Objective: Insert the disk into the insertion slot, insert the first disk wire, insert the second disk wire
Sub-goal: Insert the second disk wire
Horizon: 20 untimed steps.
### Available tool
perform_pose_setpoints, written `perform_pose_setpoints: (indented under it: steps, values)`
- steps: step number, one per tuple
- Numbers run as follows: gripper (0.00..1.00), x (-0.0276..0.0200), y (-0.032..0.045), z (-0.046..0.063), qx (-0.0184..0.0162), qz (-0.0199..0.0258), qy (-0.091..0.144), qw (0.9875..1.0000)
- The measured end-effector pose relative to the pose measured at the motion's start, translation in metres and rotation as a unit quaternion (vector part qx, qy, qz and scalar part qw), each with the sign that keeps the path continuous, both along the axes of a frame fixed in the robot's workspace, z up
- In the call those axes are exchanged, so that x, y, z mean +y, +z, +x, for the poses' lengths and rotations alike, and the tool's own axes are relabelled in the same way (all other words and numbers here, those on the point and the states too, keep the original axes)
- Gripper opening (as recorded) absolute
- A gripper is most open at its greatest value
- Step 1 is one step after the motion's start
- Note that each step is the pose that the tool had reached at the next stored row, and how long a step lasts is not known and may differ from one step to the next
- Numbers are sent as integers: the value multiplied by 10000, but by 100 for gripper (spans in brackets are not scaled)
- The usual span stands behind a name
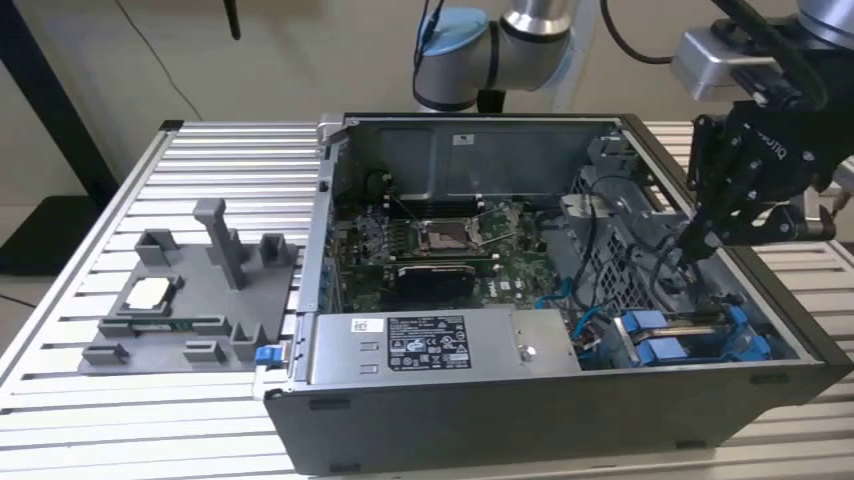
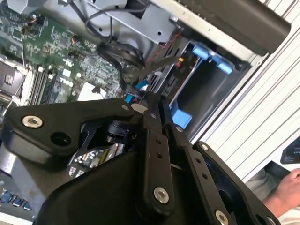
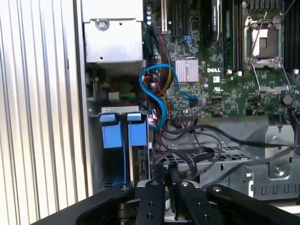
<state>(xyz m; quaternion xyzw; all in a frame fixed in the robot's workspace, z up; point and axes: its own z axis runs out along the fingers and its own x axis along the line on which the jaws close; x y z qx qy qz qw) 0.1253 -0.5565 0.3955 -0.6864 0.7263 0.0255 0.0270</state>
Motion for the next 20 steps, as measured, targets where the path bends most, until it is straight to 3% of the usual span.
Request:
perform_pose_setpoints:
  steps: [6,16,20]
  values:
    - [16,0,-84,-238,-1,2,1,10000]
    - [16,-13,-119,-195,-3,1,79,10000]
    - [16,-39,-177,-157,-1,-1,137,9999]
